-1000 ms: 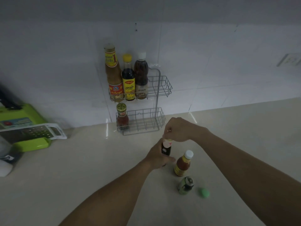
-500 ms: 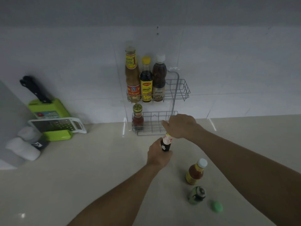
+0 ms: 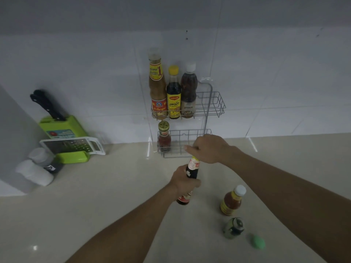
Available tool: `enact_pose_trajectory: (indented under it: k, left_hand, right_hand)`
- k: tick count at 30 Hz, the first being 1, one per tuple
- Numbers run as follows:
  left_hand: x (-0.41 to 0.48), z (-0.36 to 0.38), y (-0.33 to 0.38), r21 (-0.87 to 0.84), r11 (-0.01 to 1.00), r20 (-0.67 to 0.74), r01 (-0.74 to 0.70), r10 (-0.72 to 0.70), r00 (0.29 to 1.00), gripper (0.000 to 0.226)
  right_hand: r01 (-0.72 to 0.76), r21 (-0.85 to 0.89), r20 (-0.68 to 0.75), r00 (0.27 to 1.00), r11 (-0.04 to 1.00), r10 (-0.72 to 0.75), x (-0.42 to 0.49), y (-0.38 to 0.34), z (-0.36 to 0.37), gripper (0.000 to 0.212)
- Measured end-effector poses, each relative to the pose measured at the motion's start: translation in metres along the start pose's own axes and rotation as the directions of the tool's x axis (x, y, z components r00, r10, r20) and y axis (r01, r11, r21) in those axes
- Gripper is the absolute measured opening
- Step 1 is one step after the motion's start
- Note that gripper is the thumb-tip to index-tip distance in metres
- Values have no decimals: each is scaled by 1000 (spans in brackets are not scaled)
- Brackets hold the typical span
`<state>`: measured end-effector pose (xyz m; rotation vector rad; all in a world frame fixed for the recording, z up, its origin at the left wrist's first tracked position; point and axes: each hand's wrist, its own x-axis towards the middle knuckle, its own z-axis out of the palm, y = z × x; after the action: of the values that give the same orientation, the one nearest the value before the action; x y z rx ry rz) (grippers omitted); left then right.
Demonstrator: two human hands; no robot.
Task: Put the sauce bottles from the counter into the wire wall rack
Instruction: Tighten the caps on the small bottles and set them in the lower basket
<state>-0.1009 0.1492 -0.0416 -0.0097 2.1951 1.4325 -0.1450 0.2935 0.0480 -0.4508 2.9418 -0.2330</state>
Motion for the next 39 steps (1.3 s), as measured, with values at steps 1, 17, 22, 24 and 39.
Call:
enact_pose_trajectory:
  k: [1,17,22,24,39]
  left_hand:
    - [0,-2,2,-13,1000,37,9,-8,999,26]
    - [8,-4,5,32,999,-43,-17,19,999,26]
    - [4,9,-4,81,996,-194,-33,49,980,24]
    - [2,15,-12,92,996,-214,-23,42,976,26]
    - [33,-9,1,-180,966,-266,-184,132,955,73]
  right_hand:
    - [53,14,-34,998,999,-52,-2,-1,-1,59]
    - [66,9,-114,991,998,-64,0,2,0,48]
    - [6,-374,-101,994,927,-47,0,-4,20,21]
    - [-20,-274,-103,995,961,-8,-3,-5,28,24]
    - [-146,773,20,978,617,206,-1,-13,61,41]
